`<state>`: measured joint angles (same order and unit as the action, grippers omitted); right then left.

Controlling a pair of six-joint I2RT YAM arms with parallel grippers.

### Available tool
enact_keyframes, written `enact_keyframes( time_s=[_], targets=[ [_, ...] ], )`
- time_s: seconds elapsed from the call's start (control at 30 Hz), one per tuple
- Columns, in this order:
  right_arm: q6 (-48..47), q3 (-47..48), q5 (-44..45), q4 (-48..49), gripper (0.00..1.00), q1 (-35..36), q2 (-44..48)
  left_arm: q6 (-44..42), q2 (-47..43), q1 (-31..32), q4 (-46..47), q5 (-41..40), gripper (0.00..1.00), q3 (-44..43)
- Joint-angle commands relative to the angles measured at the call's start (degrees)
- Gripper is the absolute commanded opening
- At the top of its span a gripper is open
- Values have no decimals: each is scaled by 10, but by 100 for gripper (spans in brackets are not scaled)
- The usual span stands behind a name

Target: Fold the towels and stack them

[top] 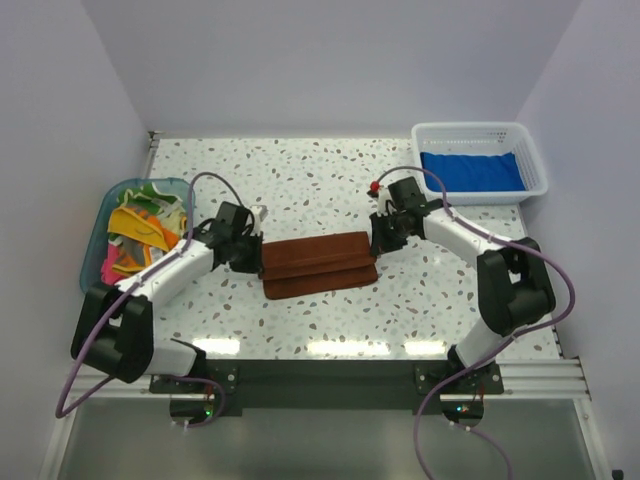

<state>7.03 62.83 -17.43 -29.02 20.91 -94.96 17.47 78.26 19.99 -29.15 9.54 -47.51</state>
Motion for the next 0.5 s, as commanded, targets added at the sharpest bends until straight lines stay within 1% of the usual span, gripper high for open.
enact_keyframes(
  time_s=[0.0, 0.23, 0.33, 0.47],
  targets=[
    [11, -13, 24, 15, 0, -1, 1, 20, 7, 17, 10, -8, 0, 25],
    [13, -13, 32, 20, 0, 1, -12, 35, 16, 34, 18, -22, 0, 38],
    [15, -13, 30, 18, 4, 5, -11, 34, 15, 34, 11, -30, 0, 36],
    [19, -17, 27, 12, 11, 10, -5, 37, 2, 37, 5, -26, 10, 33]
  ],
)
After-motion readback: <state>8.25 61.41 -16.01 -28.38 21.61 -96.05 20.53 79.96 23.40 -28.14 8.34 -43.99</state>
